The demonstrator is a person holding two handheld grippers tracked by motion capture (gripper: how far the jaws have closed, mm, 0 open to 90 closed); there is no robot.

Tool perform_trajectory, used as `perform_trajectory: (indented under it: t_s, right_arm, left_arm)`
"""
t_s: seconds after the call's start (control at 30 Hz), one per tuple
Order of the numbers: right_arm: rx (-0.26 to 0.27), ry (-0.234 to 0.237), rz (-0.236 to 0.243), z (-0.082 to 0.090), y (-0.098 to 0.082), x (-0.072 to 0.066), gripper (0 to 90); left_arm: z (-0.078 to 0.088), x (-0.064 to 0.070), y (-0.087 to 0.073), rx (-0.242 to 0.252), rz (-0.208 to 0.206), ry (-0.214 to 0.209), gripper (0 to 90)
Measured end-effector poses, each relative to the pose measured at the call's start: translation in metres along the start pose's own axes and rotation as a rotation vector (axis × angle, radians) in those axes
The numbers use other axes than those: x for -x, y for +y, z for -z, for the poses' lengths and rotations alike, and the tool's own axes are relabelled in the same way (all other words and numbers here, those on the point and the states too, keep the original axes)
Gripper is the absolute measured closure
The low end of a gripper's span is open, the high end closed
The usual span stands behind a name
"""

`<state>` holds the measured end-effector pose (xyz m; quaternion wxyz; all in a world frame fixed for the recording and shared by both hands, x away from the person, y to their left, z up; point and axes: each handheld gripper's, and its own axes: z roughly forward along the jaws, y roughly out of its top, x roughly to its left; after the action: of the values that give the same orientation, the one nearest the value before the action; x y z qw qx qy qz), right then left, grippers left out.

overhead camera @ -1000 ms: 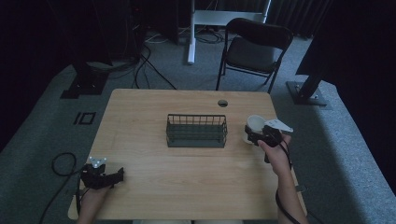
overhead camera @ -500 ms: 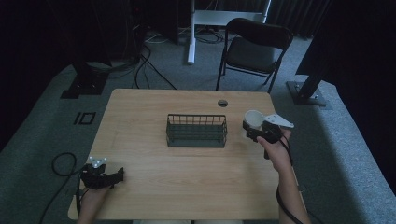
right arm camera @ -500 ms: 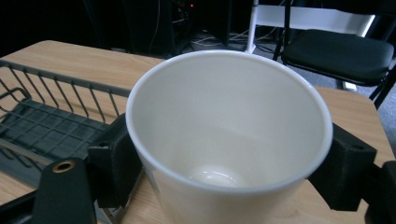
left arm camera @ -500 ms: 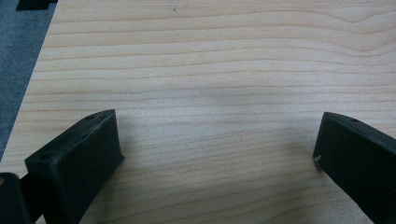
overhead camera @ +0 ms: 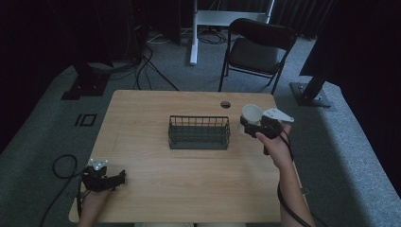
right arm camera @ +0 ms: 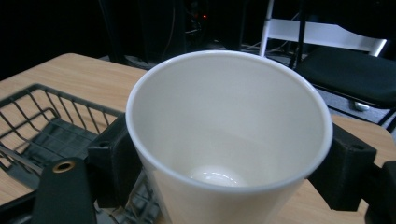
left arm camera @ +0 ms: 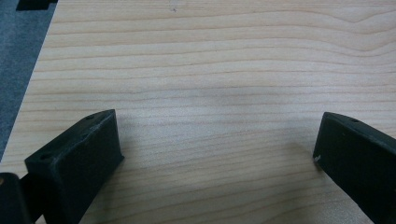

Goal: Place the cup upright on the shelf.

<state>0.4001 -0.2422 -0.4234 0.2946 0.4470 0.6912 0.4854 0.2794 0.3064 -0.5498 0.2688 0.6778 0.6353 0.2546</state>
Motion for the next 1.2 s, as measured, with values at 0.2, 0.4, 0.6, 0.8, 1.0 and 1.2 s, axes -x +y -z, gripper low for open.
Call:
perform_trajectory:
  t_s: [0.2, 0.4, 0.6, 0.8, 1.0, 1.2]
  right_arm:
    - [0.009, 0.016, 0.016, -0.002, 0.011, -0.008, 20.8]
    - [0.012, 0.046, 0.016, -0.008, 0.022, -0.019, 20.8]
    - [0.018, 0.077, 0.032, -0.016, 0.031, -0.035, 20.7]
    - [0.01, 0.112, 0.063, -0.027, 0.036, -0.053, 20.8]
    - [0.001, 0.146, 0.075, -0.036, 0.037, -0.068, 20.8]
    - [-0.009, 0.172, 0.083, -0.043, 0.036, -0.079, 20.7]
  left_arm:
    - [0.0, 0.0, 0.0, 0.0, 0.0, 0.0, 0.9]
    - [0.0, 0.0, 0.0, 0.0, 0.0, 0.0, 1.0]
    - [0.0, 0.0, 0.0, 0.0, 0.0, 0.0, 1.0]
    - [0.0, 0.0, 0.0, 0.0, 0.0, 0.0, 1.0]
    - [0.0, 0.0, 0.0, 0.0, 0.0, 0.0, 1.0]
    - [0.0, 0.0, 0.0, 0.0, 0.0, 0.0, 0.9]
